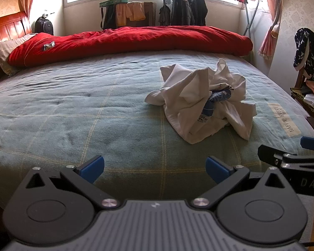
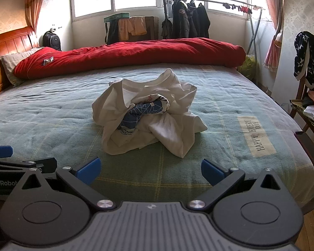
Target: Fold clothes
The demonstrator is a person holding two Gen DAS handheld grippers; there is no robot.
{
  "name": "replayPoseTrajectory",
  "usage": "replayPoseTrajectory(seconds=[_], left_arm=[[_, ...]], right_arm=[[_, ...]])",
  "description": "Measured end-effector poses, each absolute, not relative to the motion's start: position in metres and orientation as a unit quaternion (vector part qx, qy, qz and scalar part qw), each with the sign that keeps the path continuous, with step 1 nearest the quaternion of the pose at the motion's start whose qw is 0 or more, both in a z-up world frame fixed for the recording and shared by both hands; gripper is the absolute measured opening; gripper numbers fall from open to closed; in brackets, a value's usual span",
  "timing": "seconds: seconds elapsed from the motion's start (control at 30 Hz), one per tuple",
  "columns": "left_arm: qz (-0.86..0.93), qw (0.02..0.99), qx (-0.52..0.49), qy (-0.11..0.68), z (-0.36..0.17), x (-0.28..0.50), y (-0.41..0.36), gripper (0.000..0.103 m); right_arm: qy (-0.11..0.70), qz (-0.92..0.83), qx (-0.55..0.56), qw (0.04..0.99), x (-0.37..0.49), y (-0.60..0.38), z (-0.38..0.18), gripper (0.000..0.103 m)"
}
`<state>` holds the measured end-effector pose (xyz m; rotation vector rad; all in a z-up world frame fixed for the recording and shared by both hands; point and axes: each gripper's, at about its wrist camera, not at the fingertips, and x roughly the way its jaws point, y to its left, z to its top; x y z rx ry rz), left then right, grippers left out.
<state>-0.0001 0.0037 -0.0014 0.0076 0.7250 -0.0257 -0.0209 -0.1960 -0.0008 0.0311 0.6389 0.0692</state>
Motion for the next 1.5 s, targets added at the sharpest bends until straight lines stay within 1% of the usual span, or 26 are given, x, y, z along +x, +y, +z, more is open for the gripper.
replayPoseTrajectory(seconds=[0.9, 1.5], left_arm=[[-0.011, 0.935, -0.005, 0.355, -0.003, 0.004, 0.009, 0.102], [-0.016, 0.929, -0.014, 0.369, -0.014, 0.024, 0.013, 0.102]], right_arm=[[0.314, 0.033, 0.010, 0.949, -0.022, -0.195, 0.000, 0.103], [0.339, 0.022, 0.014, 0.941, 0.001, -0.196, -0.015, 0.103]])
